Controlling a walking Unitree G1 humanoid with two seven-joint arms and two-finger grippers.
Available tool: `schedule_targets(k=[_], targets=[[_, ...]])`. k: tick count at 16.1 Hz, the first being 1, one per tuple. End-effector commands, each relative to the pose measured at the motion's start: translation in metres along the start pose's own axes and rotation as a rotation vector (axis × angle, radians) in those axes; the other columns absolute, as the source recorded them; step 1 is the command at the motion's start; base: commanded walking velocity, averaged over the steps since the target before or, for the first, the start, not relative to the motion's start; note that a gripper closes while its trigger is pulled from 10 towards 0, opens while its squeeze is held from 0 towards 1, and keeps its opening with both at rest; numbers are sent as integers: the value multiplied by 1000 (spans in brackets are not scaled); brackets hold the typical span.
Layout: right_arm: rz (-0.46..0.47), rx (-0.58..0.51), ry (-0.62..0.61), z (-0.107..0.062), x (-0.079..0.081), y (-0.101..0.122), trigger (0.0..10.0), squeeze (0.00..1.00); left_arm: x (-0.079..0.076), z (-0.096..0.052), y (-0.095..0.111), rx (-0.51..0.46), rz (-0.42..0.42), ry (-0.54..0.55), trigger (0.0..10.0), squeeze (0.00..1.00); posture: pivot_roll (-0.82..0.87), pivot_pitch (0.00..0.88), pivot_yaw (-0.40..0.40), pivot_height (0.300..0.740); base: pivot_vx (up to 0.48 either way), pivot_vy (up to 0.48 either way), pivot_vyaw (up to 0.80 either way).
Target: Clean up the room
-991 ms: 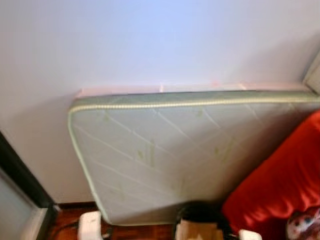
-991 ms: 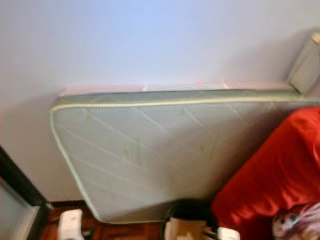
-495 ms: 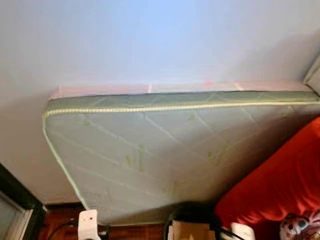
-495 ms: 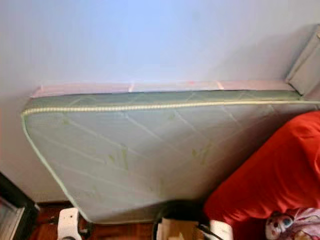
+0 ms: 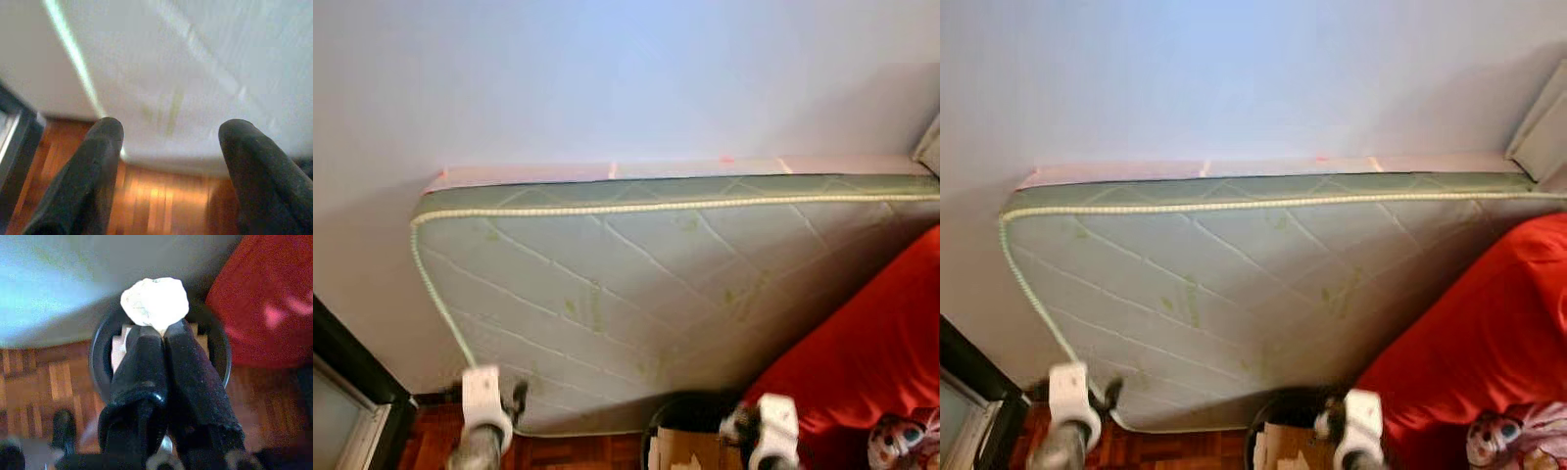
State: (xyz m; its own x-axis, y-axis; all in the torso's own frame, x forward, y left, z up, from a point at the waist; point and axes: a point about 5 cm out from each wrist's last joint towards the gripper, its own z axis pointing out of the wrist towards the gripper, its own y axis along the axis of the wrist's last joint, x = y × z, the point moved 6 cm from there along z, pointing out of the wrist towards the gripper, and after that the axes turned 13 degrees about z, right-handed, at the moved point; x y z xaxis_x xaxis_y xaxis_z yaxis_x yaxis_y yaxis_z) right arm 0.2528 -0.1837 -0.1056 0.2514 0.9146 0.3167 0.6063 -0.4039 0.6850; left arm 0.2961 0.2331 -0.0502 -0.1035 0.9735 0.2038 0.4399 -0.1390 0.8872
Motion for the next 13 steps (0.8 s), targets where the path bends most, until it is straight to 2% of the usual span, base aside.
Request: schedule_targets(k=[1, 2, 3, 5, 8, 9, 13], targets=[[25, -73, 15, 3, 4, 19, 10000, 0, 3, 2, 13, -60, 5, 4, 10000, 0, 102, 0, -57, 730, 0, 0, 0], [36, -117, 23, 3, 5, 27, 10000, 0, 8, 0, 24, -124, 11, 18, 10000, 0, 101, 0, -57, 730, 0, 0, 0], [36, -130, 25, 2, 6, 29, 10000, 0, 9, -1, 28, -146, 14, 19, 10000, 0, 103, 0, -57, 730, 0, 0, 0], [41, -184, 31, -1, 4, 35, 10000, 0, 6, -7, 41, -230, 27, -1, 10000, 0, 102, 0, -63, 730, 0, 0, 0], [44, -228, 33, -4, 2, 40, 10000, 0, 2, -11, 52, -284, 26, -18, 10000, 0, 103, 0, -67, 730, 0, 0, 0], [43, -264, 38, -5, 3, 46, 10000, 0, -4, -12, 60, -314, 31, -39, 10000, 0, 105, 0, -69, 730, 0, 0, 0], [37, -346, 60, -6, 16, 63, 10000, 0, -16, -16, 70, -346, 48, -79, 10000, 0, 101, 0, -66, 730, 0, 0, 0]])
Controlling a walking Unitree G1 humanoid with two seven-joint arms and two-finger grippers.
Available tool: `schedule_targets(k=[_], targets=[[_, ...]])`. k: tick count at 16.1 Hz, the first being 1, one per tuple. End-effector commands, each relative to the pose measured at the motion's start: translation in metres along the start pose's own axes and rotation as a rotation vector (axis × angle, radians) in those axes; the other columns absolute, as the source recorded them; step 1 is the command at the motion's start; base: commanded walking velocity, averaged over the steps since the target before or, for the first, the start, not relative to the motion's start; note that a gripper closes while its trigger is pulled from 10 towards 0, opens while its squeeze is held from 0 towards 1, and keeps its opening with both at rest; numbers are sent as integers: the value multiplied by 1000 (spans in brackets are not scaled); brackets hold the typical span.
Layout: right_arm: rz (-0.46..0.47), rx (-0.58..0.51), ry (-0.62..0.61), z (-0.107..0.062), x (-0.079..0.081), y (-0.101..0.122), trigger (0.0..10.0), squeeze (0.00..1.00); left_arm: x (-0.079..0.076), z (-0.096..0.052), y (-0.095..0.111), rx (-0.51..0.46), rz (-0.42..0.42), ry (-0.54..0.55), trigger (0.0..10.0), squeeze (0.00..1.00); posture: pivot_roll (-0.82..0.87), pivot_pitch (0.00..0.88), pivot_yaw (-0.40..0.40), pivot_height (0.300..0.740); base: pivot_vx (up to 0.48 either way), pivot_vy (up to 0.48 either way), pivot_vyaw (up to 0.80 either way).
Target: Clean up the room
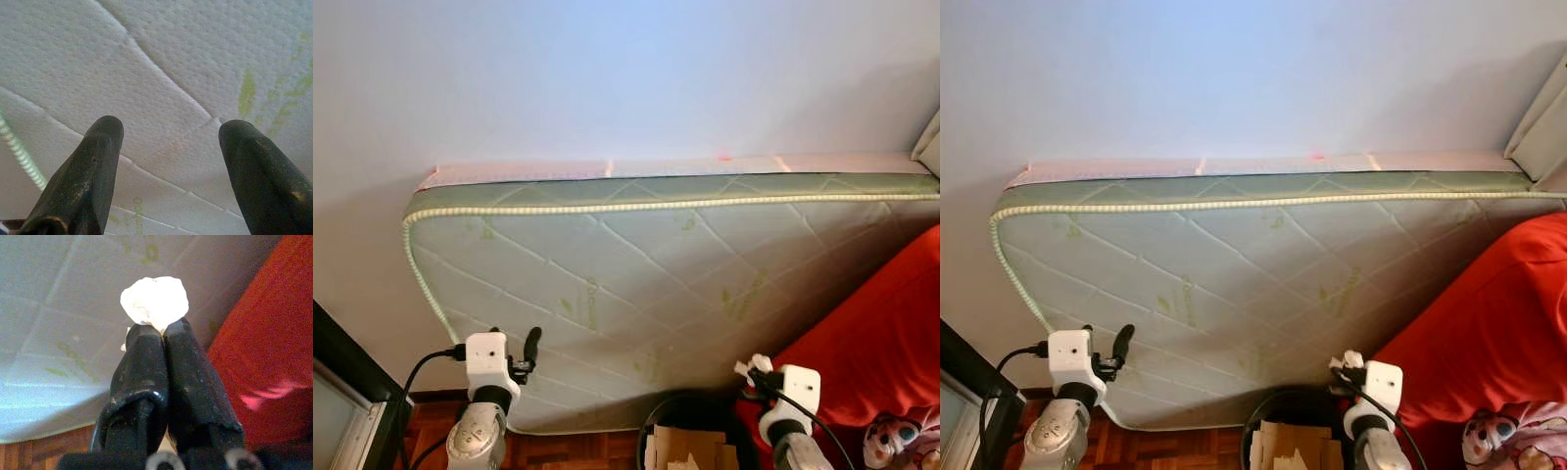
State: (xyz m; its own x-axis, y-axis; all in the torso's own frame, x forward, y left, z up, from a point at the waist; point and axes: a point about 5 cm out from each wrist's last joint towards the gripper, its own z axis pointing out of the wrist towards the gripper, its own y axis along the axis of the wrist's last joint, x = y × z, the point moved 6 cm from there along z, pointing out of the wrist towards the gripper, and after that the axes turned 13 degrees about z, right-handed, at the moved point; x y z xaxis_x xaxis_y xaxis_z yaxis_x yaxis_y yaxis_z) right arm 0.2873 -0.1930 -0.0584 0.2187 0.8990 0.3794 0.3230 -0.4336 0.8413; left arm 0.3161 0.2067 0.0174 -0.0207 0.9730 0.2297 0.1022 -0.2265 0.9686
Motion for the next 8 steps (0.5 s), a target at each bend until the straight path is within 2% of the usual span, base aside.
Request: schedule_targets(k=[1, 6, 8], targets=[[-9, -21, 10, 2, 5, 6, 10000, 0, -1, -2, -2, 12, -2, -3, 10000, 0, 104, 0, -66, 730, 0, 0, 0], [-16, -34, 51, 2, 24, 3, 10000, 0, 2, -6, -2, 23, -11, 9, 10000, 0, 108, 0, -66, 686, 0, 0, 0], [-11, -57, 57, 0, 27, 5, 10000, 0, 3, -6, -2, 27, -12, 12, 10000, 0, 108, 0, -65, 686, 0, 0, 0]])
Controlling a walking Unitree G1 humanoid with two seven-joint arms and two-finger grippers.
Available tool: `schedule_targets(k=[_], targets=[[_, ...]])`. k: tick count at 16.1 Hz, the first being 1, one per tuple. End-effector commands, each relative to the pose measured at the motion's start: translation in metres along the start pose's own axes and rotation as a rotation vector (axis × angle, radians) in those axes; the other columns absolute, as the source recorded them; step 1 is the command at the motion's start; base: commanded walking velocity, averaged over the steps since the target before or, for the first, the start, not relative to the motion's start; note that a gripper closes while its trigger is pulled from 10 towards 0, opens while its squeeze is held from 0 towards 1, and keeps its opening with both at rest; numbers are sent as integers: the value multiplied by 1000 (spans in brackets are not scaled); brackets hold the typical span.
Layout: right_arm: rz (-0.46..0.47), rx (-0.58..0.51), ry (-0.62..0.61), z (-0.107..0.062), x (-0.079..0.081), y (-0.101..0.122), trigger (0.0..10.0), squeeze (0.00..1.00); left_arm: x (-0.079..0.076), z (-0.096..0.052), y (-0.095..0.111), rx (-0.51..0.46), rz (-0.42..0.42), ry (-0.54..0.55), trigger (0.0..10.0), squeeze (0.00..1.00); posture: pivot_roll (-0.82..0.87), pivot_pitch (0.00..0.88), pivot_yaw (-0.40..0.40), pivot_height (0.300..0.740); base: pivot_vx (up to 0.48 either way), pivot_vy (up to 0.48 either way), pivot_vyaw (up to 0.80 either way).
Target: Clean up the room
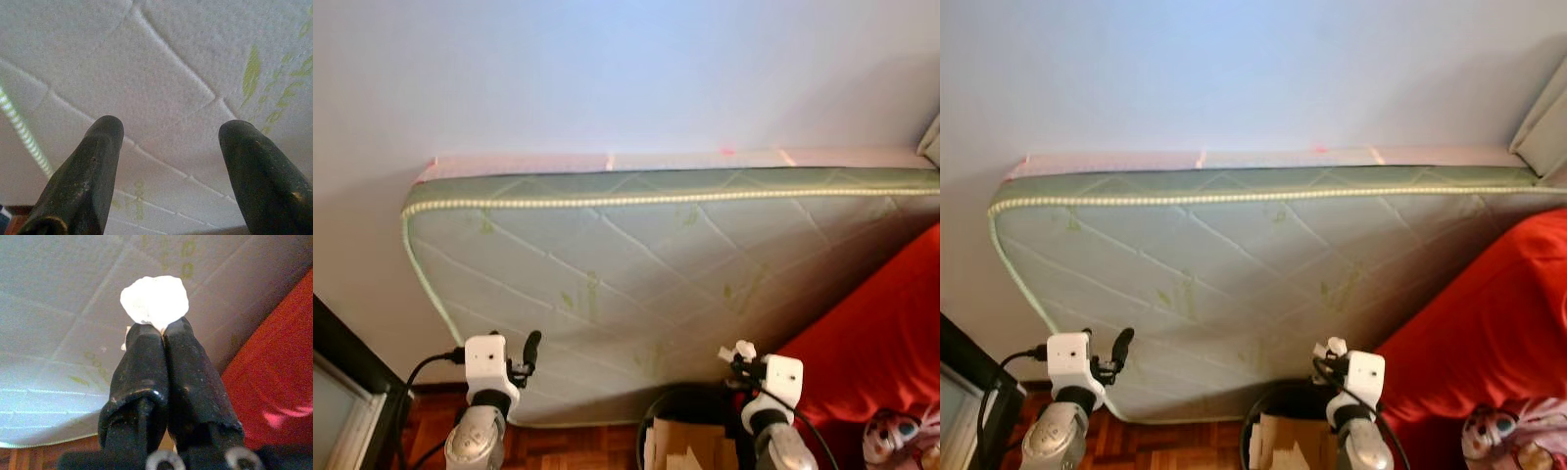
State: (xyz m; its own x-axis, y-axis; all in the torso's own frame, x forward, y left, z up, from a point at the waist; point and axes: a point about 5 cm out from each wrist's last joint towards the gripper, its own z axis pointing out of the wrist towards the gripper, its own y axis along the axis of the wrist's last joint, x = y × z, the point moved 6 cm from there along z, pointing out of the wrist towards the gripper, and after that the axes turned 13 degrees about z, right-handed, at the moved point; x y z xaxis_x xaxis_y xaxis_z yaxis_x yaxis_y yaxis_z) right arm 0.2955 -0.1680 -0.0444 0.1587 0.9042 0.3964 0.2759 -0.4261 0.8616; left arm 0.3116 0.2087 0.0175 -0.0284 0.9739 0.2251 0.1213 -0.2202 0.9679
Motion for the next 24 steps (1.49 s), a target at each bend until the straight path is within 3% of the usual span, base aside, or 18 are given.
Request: schedule_targets(k=[1, 24], targets=[[-7, -6, -5, -1, -2, 2, 10000, 0, 1, -1, -1, 8, -6, 5, 10000, 0, 108, 0, -65, 686, 0, 0, 0], [-11, 103, 21, 1, 3, -16, 10000, 0, 3, -4, -4, 47, -6, 13, 10000, 0, 110, 0, -68, 636, 0, 0, 0]])
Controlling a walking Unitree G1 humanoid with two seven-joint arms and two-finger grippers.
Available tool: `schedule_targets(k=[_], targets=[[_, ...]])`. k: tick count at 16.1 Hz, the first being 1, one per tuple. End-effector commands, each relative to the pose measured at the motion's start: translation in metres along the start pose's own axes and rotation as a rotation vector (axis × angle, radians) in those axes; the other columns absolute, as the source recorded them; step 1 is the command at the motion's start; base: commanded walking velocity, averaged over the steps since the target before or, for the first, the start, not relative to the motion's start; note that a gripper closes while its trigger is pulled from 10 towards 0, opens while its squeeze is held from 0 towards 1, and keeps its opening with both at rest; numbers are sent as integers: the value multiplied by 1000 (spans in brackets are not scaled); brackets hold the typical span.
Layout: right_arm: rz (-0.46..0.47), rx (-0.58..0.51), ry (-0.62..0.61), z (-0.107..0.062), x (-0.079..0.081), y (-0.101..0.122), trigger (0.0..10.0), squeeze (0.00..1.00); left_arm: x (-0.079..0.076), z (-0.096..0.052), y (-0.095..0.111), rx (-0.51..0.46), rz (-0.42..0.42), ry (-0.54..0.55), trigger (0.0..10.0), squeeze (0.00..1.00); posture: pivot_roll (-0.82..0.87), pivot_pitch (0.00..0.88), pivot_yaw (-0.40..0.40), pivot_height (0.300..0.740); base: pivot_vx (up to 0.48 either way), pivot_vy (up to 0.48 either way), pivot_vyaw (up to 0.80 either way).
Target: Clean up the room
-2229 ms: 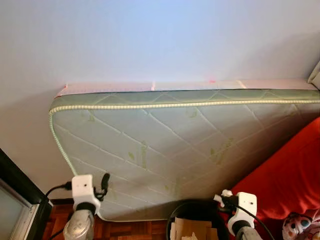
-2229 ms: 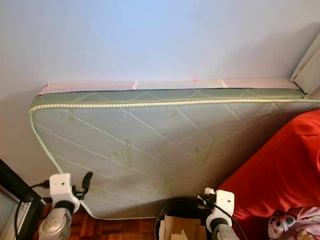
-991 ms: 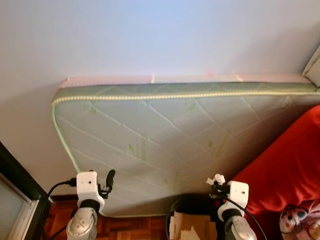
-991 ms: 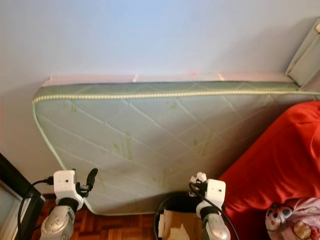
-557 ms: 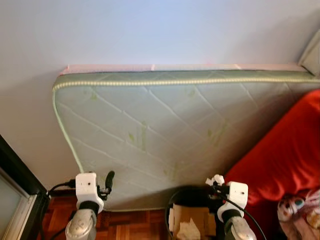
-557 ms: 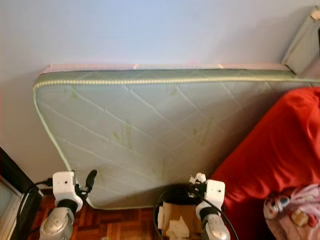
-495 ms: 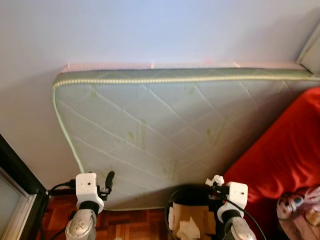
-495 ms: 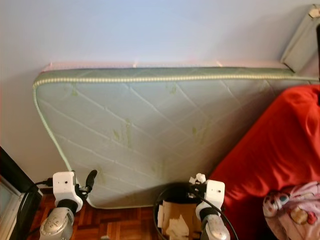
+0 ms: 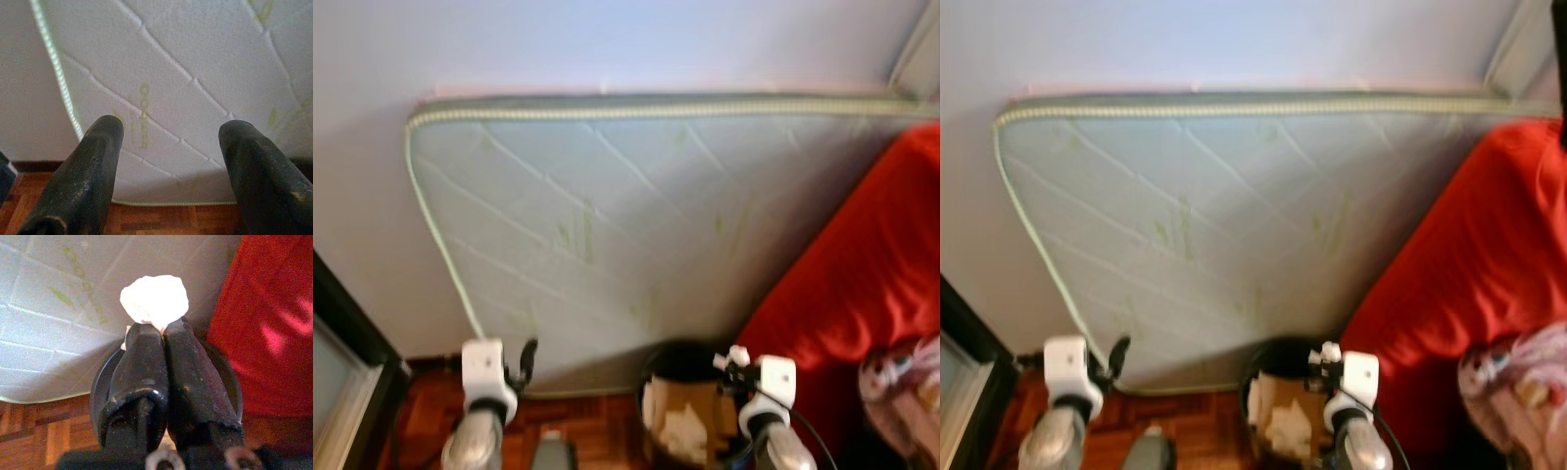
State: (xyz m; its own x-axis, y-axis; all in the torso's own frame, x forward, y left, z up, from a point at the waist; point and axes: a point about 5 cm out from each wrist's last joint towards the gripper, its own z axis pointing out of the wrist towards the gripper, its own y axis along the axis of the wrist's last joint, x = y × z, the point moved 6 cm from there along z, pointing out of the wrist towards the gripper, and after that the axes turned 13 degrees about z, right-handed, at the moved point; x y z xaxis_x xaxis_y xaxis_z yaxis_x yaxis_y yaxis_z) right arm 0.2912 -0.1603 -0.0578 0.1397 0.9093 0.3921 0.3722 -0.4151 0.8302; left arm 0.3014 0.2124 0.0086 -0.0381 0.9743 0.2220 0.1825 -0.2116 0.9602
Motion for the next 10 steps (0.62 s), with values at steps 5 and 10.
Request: schedule_targets(k=[5, 10], targets=[[10, 47, 39, 2, 5, -7, 10000, 0, 0, 5, 6, -8, -9, 1, 10000, 0, 111, 0, -69, 636, 0, 0, 0], [4, 87, 30, 1, 4, -15, 10000, 0, -2, 4, 6, -8, -17, -3, 10000, 0, 112, 0, -68, 636, 0, 0, 0]])
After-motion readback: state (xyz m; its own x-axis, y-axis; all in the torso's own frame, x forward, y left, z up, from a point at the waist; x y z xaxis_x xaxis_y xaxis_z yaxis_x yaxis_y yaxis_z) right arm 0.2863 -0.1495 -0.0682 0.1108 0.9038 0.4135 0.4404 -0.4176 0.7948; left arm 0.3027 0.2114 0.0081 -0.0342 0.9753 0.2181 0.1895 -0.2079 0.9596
